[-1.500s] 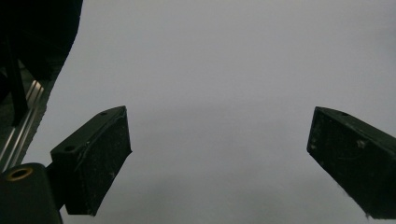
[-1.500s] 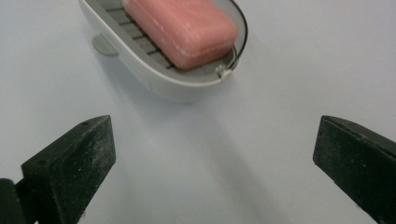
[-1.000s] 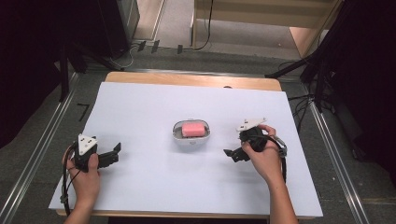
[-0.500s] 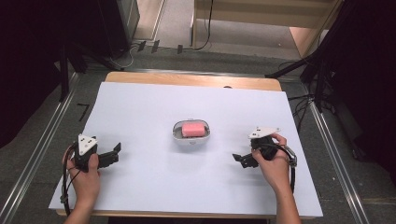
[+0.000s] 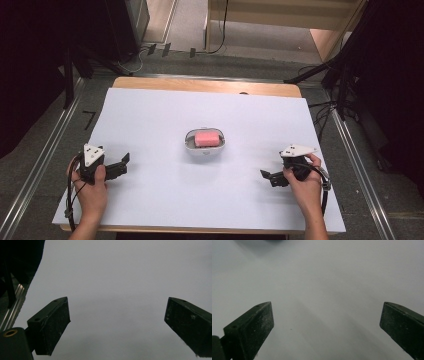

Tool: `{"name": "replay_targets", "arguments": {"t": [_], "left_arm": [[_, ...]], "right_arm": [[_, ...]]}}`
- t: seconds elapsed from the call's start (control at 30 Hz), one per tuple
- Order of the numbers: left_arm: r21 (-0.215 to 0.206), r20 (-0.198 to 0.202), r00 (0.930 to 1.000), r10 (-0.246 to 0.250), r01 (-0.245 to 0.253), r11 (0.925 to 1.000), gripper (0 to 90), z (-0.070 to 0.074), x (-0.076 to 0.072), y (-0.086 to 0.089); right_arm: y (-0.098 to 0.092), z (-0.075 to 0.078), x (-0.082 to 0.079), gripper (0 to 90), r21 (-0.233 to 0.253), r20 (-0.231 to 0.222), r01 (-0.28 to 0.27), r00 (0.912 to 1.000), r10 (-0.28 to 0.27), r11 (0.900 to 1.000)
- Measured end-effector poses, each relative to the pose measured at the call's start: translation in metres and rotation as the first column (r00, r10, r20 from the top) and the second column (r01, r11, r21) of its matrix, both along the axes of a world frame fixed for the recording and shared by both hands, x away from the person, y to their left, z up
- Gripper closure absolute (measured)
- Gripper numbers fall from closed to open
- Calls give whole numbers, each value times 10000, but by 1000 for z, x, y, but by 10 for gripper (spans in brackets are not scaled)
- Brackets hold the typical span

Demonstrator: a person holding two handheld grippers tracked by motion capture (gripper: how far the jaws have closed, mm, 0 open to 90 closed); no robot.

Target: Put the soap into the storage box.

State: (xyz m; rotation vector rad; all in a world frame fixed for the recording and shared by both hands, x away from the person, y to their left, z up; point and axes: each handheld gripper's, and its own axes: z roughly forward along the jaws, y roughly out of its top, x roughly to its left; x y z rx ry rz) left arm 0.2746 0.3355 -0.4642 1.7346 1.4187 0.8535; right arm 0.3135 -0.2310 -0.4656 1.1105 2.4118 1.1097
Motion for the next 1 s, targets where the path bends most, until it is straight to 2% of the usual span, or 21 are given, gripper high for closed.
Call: {"name": "replay_targets", "arguments": {"t": [0.27, 0.5, 0.53, 0.6, 0.67, 0.7, 0.73, 0.8, 0.87, 0.93, 1.0], "left_arm": [[0, 26, 10000, -18, 18, 10000, 65, 0, 0, 0], [13, 9, 10000, -19, 19, 10000, 65, 0, 0, 0], [13, 12, 10000, -15, 15, 10000, 65, 0, 0, 0], [26, -59, 10000, -13, 13, 10000, 65, 0, 0, 0], [26, -67, 10000, 1, -1, 10000, 65, 0, 0, 0], [29, -61, 10000, -15, 15, 10000, 65, 0, 0, 0], [37, -63, 10000, -20, 20, 10000, 65, 0, 0, 0], [46, -55, 10000, -24, 24, 10000, 65, 0, 0, 0], [22, -60, 10000, 2, -2, 10000, 65, 0, 0, 0], [0, -72, 10000, -19, 19, 10000, 65, 0, 1, 0], [-10, -54, 10000, -5, 5, 10000, 65, 0, 1, 0]], "right_arm": [[-25, -9, -14, 0, 492, 44, 676, 9977, -679, 9965], [-54, -15, -30, 0, 854, 106, 1254, 9919, -1267, 9884], [-64, -16, -35, 0, 1144, 185, 1504, 9880, -1535, 9820], [-67, -16, -37, 0, 1231, 206, 1592, 9864, -1629, 9796], [-79, -17, -46, 0, 1268, 373, 1966, 9785, -2028, 9722], [-79, -17, -46, 0, 1268, 373, 1966, 9785, -2028, 9722], [-85, -19, -51, 0, 1458, 412, 2135, 9743, -2216, 9660], [-88, -20, -53, 0, 1546, 464, 2194, 9723, -2289, 9633], [-96, -22, -57, 0, 1796, 467, 2538, 9629, -2659, 9504], [-102, -21, -61, 0, 2202, 623, 2657, 9564, -2854, 9386], [-107, -22, -64, 0, 2605, 723, 2848, 9471, -3128, 9225]]}}
